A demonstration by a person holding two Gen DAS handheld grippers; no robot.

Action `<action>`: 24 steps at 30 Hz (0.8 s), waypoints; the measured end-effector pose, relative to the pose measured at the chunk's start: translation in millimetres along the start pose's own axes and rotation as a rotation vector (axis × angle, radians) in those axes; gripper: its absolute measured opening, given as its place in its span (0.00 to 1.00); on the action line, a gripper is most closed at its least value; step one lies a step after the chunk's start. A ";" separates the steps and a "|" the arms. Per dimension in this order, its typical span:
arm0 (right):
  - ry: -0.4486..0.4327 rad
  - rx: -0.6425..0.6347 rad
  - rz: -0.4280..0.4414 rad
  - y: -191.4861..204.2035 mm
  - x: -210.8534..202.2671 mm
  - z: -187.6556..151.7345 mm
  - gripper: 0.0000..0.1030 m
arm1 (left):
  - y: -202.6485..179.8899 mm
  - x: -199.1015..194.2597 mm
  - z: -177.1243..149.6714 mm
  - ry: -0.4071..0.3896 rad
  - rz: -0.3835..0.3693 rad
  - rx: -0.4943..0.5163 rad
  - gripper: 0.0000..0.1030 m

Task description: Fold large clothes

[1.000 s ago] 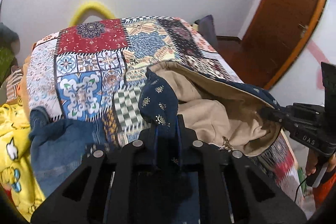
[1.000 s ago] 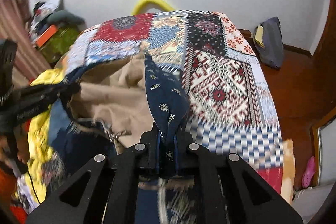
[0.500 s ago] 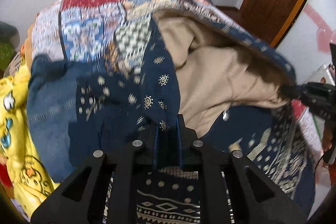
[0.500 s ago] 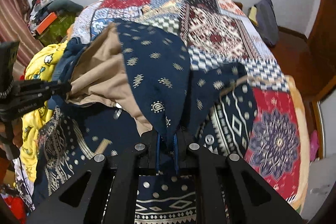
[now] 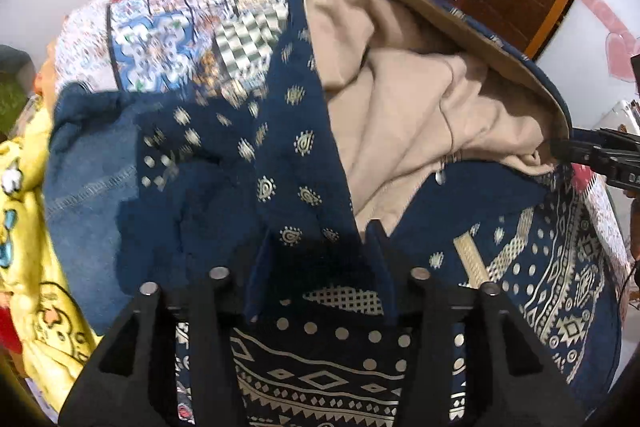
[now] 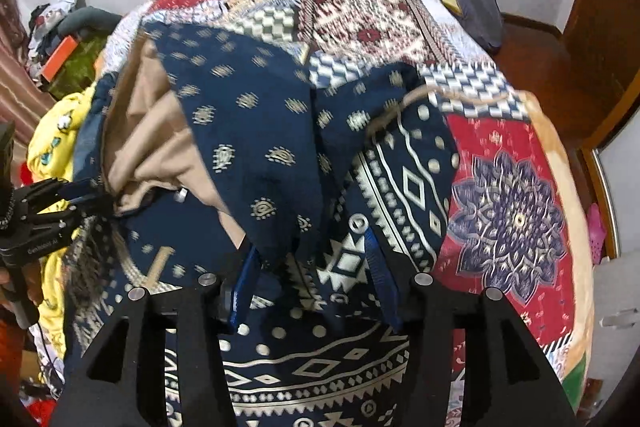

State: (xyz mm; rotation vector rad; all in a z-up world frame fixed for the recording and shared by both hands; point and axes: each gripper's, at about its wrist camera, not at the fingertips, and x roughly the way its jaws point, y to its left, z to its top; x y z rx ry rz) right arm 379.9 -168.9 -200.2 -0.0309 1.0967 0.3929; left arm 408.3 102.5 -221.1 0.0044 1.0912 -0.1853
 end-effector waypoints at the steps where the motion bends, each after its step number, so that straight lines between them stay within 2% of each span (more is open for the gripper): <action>1: -0.014 -0.009 -0.004 3.7 -1.8 2.6 0.47 | -0.1 -4.6 4.7 -0.012 0.007 0.000 0.48; 7: -0.092 -0.062 0.033 27.2 -4.0 30.1 0.51 | 7.0 -10.0 36.9 -0.055 0.016 -0.010 0.49; 16: -0.067 -0.115 -0.030 49.4 47.5 76.5 0.53 | 20.5 27.8 91.8 -0.054 -0.010 -0.051 0.49; 20: -0.099 -0.134 -0.042 51.0 57.3 87.0 0.53 | 24.0 49.6 107.4 -0.062 -0.036 -0.070 0.47; 21: -0.104 -0.139 -0.042 51.6 58.3 88.3 0.53 | 24.4 50.9 109.2 -0.073 -0.041 -0.074 0.36; 23: -0.127 -0.152 -0.035 53.2 57.9 90.0 0.50 | 23.6 53.4 112.4 -0.091 -0.058 -0.078 0.23; 24: -0.126 -0.158 -0.026 54.2 57.9 90.5 0.38 | 23.5 54.2 113.8 -0.092 -0.057 -0.080 0.18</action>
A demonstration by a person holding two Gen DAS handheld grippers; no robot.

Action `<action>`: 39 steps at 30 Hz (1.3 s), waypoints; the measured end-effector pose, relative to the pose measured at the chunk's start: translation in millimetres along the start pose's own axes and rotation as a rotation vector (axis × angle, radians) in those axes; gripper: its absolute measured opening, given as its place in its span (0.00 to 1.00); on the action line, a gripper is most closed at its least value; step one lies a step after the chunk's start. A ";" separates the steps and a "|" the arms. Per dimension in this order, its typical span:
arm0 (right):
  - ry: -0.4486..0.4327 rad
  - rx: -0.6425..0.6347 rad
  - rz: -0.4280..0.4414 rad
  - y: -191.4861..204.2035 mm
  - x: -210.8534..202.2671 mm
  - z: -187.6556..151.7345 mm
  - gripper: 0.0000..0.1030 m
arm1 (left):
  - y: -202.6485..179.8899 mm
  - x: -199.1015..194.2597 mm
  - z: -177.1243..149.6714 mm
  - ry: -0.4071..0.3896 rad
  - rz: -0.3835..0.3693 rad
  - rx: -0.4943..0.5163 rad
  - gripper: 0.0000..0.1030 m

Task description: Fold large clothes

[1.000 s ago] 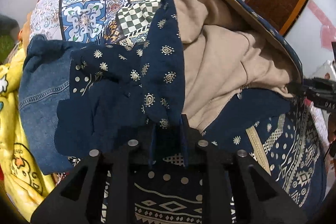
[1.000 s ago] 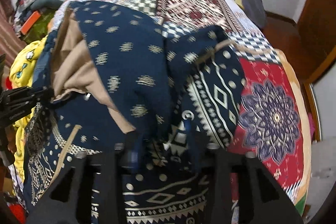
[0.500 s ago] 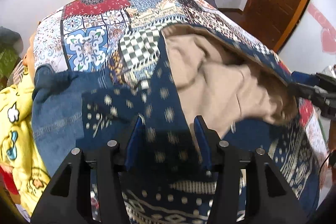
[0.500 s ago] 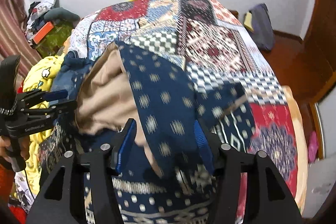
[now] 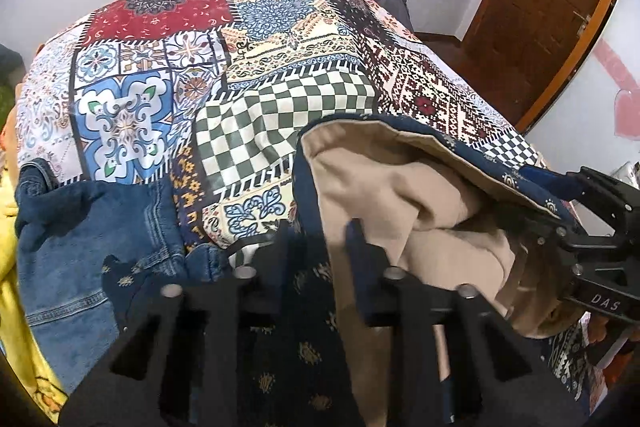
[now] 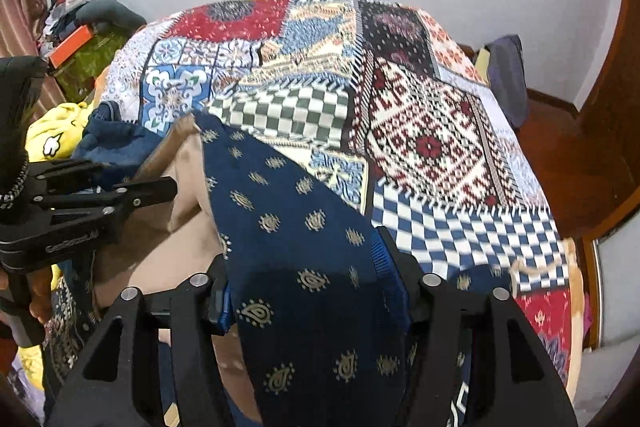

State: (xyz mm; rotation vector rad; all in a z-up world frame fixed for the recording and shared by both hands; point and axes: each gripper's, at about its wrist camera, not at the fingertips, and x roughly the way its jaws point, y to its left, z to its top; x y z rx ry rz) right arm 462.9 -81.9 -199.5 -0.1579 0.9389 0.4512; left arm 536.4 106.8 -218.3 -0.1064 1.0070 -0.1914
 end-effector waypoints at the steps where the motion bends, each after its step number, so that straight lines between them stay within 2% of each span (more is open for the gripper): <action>1: 0.008 -0.001 0.016 0.8 -0.5 0.2 0.24 | -0.8 -0.1 0.5 -0.005 0.002 0.000 0.14; 2: 0.010 0.001 0.023 1.4 -0.9 1.0 0.19 | -2.8 -1.4 0.5 -0.006 0.003 0.007 0.09; 5: -0.008 0.011 0.040 2.1 -12.5 -1.6 0.13 | -9.7 -16.8 -1.3 -0.033 0.005 0.031 0.07; 9: -0.021 0.026 0.109 0.0 -44.2 -8.9 0.12 | -25.4 -55.5 -8.4 -0.083 -0.005 0.104 0.06; 14: -0.048 -0.004 0.135 6.1 -89.2 -26.0 0.11 | -45.1 -101.9 -23.2 -0.109 -0.002 0.190 0.06; 20: -0.021 0.006 0.179 14.0 -117.9 -55.1 0.11 | -59.1 -142.1 -56.4 -0.111 -0.050 0.191 0.06; 25: 0.027 0.015 0.207 19.7 -120.9 -83.2 0.11 | -63.9 -148.6 -91.8 -0.070 -0.057 0.185 0.06; 32: 0.125 0.012 0.195 28.7 -106.0 -126.6 0.11 | -64.1 -130.3 -143.7 0.036 -0.067 0.169 0.06; 39: 0.187 0.064 0.194 20.4 -92.5 -150.6 0.14 | -69.0 -119.0 -183.9 0.087 -0.070 0.155 0.07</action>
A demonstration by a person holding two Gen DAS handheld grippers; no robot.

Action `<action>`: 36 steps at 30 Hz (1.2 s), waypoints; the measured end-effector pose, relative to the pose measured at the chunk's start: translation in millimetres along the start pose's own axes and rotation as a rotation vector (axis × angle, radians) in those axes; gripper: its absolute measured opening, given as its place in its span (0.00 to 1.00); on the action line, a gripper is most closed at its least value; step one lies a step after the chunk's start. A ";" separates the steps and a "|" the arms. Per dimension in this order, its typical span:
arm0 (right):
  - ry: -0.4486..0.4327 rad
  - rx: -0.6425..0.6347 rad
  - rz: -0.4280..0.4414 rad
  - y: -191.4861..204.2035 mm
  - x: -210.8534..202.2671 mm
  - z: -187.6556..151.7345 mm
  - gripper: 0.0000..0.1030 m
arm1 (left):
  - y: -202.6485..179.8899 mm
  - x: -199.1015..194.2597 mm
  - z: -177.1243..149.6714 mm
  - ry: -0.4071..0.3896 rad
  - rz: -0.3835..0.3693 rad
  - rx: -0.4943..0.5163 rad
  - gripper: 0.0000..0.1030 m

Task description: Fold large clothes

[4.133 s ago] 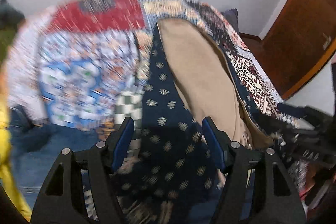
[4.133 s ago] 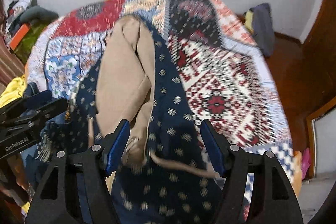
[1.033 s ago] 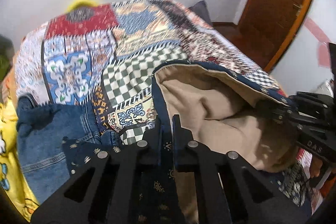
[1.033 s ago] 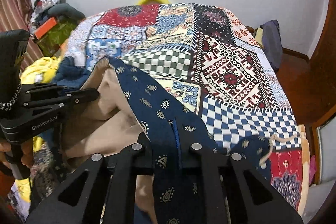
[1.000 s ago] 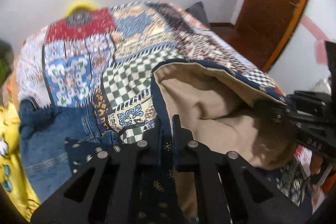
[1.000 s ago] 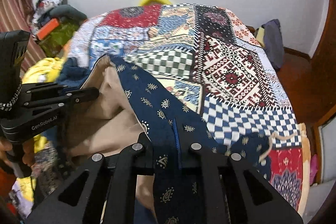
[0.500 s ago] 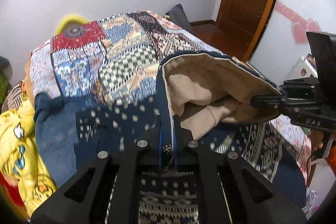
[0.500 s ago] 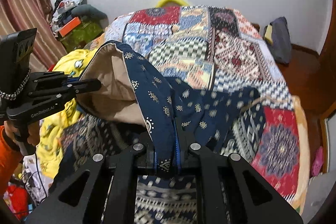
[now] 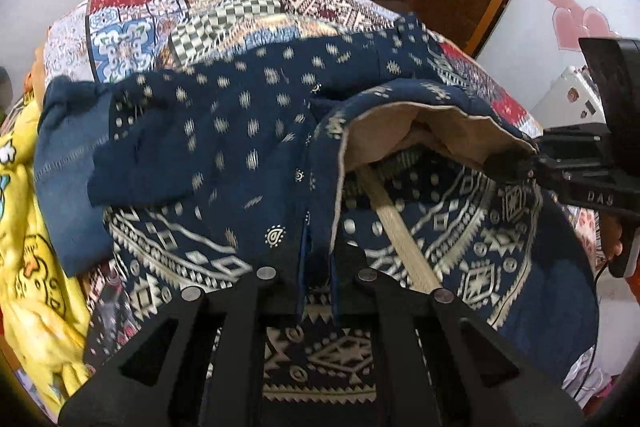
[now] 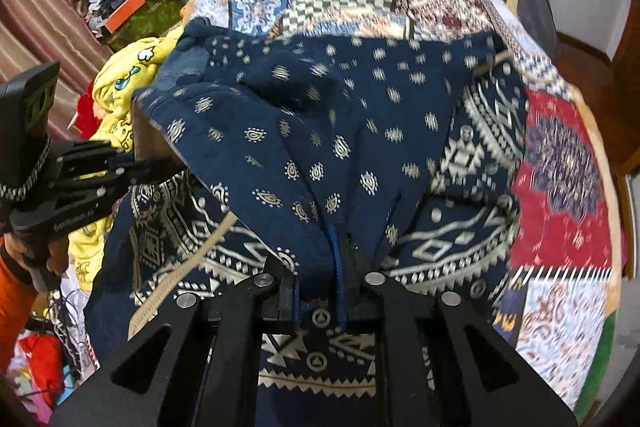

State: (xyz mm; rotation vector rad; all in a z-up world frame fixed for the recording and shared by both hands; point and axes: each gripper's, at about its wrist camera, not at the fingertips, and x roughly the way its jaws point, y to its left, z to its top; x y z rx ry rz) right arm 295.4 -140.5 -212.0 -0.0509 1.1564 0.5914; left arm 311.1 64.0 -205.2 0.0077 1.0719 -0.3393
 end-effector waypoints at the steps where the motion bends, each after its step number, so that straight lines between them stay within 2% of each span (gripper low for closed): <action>1: 0.011 -0.001 -0.006 0.1 0.4 -3.0 0.14 | -1.5 0.8 -2.8 0.004 0.006 0.001 0.07; 3: 0.032 -0.015 -0.021 2.4 1.4 -9.3 0.15 | -2.6 1.8 -10.2 0.018 0.013 -0.005 0.14; 6: 0.063 -0.054 -0.019 8.6 -2.8 -19.2 0.22 | -4.4 -3.1 -20.7 0.032 -0.011 -0.019 0.22; 8: 0.060 -0.079 -0.021 13.0 -11.5 -24.8 0.28 | -9.0 -11.2 -24.6 0.029 -0.008 -0.001 0.23; 12: 0.031 -0.097 -0.001 16.8 -28.7 -27.1 0.28 | -18.6 -37.8 -23.8 -0.010 -0.008 0.040 0.25; 16: -0.042 -0.082 0.002 20.2 -46.3 -15.2 0.29 | -23.9 -68.6 -6.9 -0.102 0.004 0.042 0.38; 18: -0.082 -0.064 -0.004 18.2 -51.7 -5.8 0.33 | -22.2 -76.5 6.4 -0.135 -0.002 0.026 0.39; 20: -0.110 -0.045 -0.012 17.7 -52.6 3.8 0.41 | -18.4 -79.4 24.2 -0.162 -0.007 0.002 0.39; 23: -0.123 -0.003 -0.030 14.3 -43.5 14.0 0.44 | -14.9 -69.8 42.7 -0.181 0.003 -0.012 0.39; 27: -0.079 0.043 -0.038 5.1 -19.5 16.6 0.45 | -17.0 -37.8 48.5 -0.128 0.015 -0.015 0.39; 33: 0.051 0.039 -0.112 -7.0 24.5 3.2 0.45 | -18.6 14.7 24.6 -0.002 0.039 0.001 0.39; 34: 0.066 0.040 -0.124 -9.9 29.7 1.0 0.45 | -18.8 21.7 19.0 0.018 0.046 0.005 0.40; 36: 0.079 0.048 -0.132 -13.8 34.1 -2.1 0.45 | -19.0 33.7 7.8 0.044 0.071 0.018 0.48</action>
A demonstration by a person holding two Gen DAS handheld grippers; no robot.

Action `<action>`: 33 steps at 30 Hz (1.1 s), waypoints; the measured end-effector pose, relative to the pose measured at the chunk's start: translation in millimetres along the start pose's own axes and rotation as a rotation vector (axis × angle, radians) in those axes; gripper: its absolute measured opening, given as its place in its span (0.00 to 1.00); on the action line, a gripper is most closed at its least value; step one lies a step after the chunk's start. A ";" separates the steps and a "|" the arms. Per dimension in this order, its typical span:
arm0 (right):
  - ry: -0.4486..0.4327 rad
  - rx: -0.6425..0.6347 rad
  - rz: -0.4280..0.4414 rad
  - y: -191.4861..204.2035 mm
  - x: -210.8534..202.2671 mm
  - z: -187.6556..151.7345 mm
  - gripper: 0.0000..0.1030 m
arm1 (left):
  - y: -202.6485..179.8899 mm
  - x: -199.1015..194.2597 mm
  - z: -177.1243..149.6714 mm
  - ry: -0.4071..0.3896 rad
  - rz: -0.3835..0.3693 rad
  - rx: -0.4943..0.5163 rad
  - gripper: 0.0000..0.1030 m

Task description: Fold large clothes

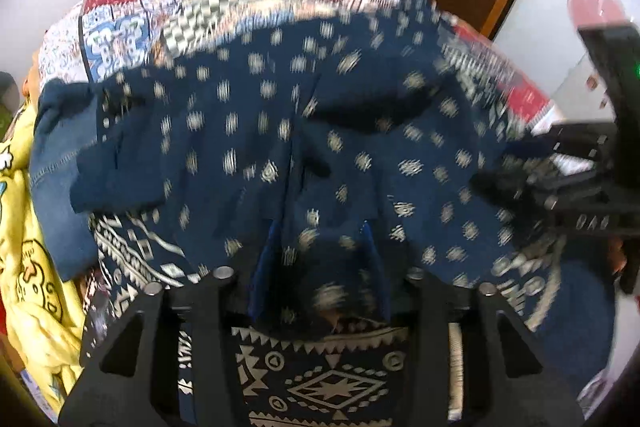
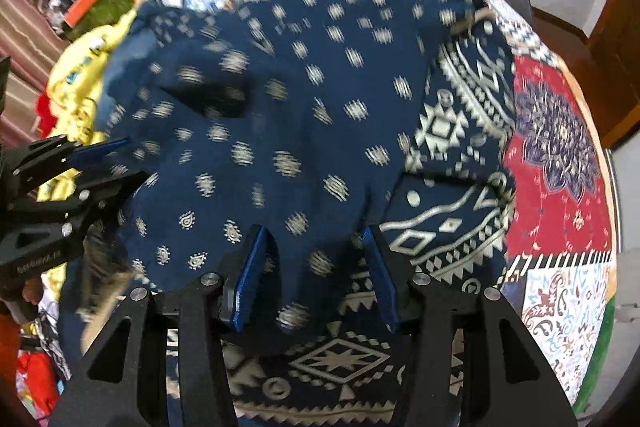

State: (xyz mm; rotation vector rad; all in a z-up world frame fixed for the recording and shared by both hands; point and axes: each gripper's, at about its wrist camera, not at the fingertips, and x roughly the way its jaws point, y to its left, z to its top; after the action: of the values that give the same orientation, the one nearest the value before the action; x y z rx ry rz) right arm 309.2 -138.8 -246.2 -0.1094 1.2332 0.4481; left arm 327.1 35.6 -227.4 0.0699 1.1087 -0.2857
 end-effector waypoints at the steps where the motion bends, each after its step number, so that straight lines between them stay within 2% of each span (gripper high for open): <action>1: -0.004 0.004 0.005 -0.8 -0.8 -0.4 0.46 | -0.9 3.4 -4.4 0.002 0.013 0.006 0.50; 5: -0.013 -0.007 -0.007 0.4 -12.8 3.6 0.46 | 3.2 -3.1 -8.0 -0.014 -0.003 -0.012 0.50; 9: -0.081 -0.040 -0.035 -2.1 -34.3 13.3 0.46 | 16.9 -28.4 -2.0 -0.068 -0.032 -0.053 0.51; 11: -0.128 -0.043 -0.049 -5.2 -51.7 18.2 0.46 | 34.4 -49.1 5.0 -0.122 -0.017 -0.085 0.52; 14: -0.195 -0.020 -0.054 -19.8 -77.3 31.3 0.46 | 65.9 -72.2 12.4 -0.189 0.004 -0.159 0.60; 16: -0.228 -0.003 -0.065 -29.8 -88.8 36.6 0.47 | 88.6 -79.9 18.0 -0.213 0.040 -0.203 0.62; 18: -0.254 0.012 -0.087 -33.7 -94.6 44.5 0.51 | 112.9 -82.9 21.3 -0.219 0.067 -0.247 0.63; 20: -0.280 0.034 -0.116 -44.2 -97.3 47.7 0.63 | 141.8 -78.6 22.0 -0.208 0.068 -0.296 0.63; 21: -0.284 0.046 -0.129 -48.6 -95.6 48.4 0.65 | 156.3 -72.9 21.5 -0.193 0.066 -0.328 0.63; 27: -0.201 0.140 -0.139 -84.9 -58.0 52.1 0.66 | 210.9 -23.2 3.3 -0.086 0.024 -0.517 0.63; 31: -0.134 0.219 -0.098 -107.6 -30.1 53.4 0.66 | 223.1 15.8 -3.2 -0.024 -0.037 -0.566 0.63; 33: -0.114 0.244 -0.076 -115.2 -19.5 55.3 0.66 | 227.8 29.0 -1.3 -0.023 -0.071 -0.586 0.63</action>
State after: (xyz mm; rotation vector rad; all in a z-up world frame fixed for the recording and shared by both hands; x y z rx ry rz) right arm 397.8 -231.0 -227.6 0.0761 1.1581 0.2323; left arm 397.5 249.3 -273.5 -0.4920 1.1359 -0.0160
